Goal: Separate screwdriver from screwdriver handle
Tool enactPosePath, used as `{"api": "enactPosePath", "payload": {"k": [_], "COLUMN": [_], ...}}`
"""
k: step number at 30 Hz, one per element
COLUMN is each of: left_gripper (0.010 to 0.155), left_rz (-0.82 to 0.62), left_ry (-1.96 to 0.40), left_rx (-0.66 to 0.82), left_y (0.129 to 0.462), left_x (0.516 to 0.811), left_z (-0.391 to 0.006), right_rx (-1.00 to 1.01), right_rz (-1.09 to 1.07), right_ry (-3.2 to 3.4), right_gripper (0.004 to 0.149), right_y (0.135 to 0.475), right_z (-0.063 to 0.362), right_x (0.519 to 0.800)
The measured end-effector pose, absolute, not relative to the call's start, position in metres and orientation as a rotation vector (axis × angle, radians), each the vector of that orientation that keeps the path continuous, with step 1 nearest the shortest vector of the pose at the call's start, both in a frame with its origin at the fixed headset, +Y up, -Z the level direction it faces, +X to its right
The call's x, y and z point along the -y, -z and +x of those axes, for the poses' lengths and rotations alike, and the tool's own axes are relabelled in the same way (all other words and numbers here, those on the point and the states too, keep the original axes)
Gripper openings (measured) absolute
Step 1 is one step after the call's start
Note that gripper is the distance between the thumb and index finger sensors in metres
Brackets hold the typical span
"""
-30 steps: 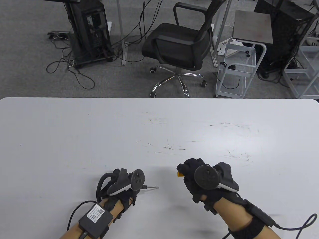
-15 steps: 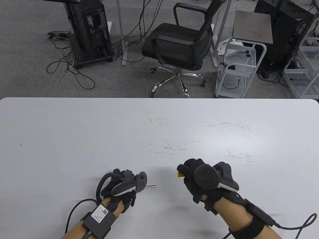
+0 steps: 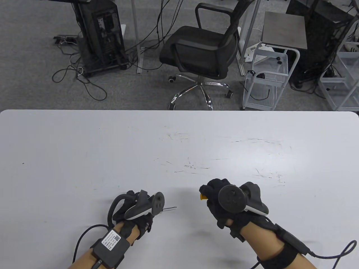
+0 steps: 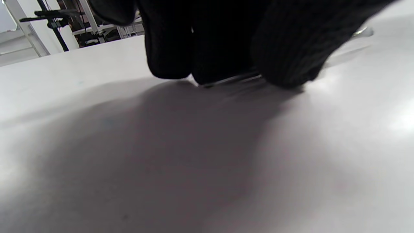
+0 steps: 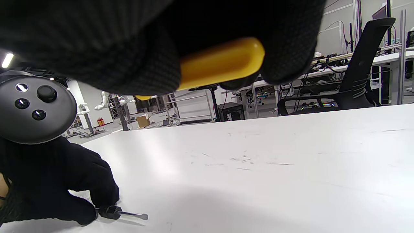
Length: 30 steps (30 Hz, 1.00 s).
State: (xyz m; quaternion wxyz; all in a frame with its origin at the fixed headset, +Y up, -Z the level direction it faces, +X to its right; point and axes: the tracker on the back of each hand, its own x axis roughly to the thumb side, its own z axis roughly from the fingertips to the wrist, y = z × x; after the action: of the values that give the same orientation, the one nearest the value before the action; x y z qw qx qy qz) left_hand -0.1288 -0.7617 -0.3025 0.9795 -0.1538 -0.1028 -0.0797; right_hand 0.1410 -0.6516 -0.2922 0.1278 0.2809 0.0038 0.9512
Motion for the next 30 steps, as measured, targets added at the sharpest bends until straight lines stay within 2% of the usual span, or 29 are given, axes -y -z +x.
{"api": "enactPosePath", "payload": {"k": [4, 9, 11, 15, 23, 30], "left_gripper": [0.061, 0.073, 0.078, 0.085, 0.087, 0.087], "left_rz": [-0.285, -0.182, -0.155, -0.087, -0.064, -0.077], "left_ry": [0.093, -0.127, -0.25, -0.305, -0.323, -0.316], "left_rx": [0.183, 0.17, 0.176, 0.193, 0.194, 0.18], "left_y": [0.303, 0.297, 0.293, 0.286, 0.287, 0.29], "left_x": [0.745, 0.712, 0.701, 0.682, 0.677, 0.677], "left_z": [-0.137, -0.154, -0.158, -0.16, -0.166, -0.171], "right_rx": [-0.011, -0.037, -0.065, -0.128, -0.265, -0.278], "right_rz": [0.808, 0.788, 0.781, 0.787, 0.76, 0.706], "right_ry": [-2.763, -2.788, -2.805, -2.84, -2.923, -2.993], "right_gripper": [0.049, 0.049, 0.048, 0.049, 0.049, 0.049], "right_y": [0.294, 0.299, 0.302, 0.308, 0.316, 0.318], "right_z": [0.142, 0.142, 0.141, 0.138, 0.134, 0.134], "right_x": [0.653, 0.663, 0.67, 0.694, 0.731, 0.74]}}
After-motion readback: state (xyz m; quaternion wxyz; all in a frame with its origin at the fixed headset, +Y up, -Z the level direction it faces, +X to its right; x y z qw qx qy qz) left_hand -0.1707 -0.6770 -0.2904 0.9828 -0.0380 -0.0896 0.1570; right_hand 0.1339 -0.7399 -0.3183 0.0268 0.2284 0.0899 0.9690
